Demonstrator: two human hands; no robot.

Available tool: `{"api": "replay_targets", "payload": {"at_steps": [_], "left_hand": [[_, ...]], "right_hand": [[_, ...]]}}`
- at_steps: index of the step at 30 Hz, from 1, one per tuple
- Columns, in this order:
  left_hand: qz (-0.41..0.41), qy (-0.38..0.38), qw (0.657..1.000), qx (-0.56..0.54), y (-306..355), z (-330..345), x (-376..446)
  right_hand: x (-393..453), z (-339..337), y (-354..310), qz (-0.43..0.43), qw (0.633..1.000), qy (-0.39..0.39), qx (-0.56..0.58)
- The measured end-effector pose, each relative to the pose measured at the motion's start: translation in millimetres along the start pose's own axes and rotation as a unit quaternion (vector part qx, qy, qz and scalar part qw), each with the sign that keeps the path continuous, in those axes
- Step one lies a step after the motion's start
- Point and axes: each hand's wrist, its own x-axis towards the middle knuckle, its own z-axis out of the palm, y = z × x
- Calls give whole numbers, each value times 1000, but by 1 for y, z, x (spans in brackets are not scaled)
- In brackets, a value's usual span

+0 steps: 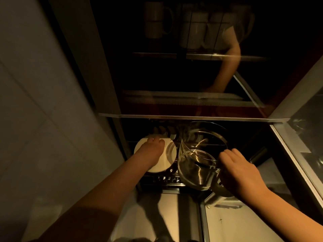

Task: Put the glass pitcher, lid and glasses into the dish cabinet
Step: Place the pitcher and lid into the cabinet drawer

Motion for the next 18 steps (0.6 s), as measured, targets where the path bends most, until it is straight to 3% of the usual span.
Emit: {"api": "replay_targets", "payload": {"at_steps": [18], "left_hand": [[-4, -37, 999, -9, -11, 29, 51]], "right_hand": [[6, 18, 3, 36, 999, -2, 19]]}}
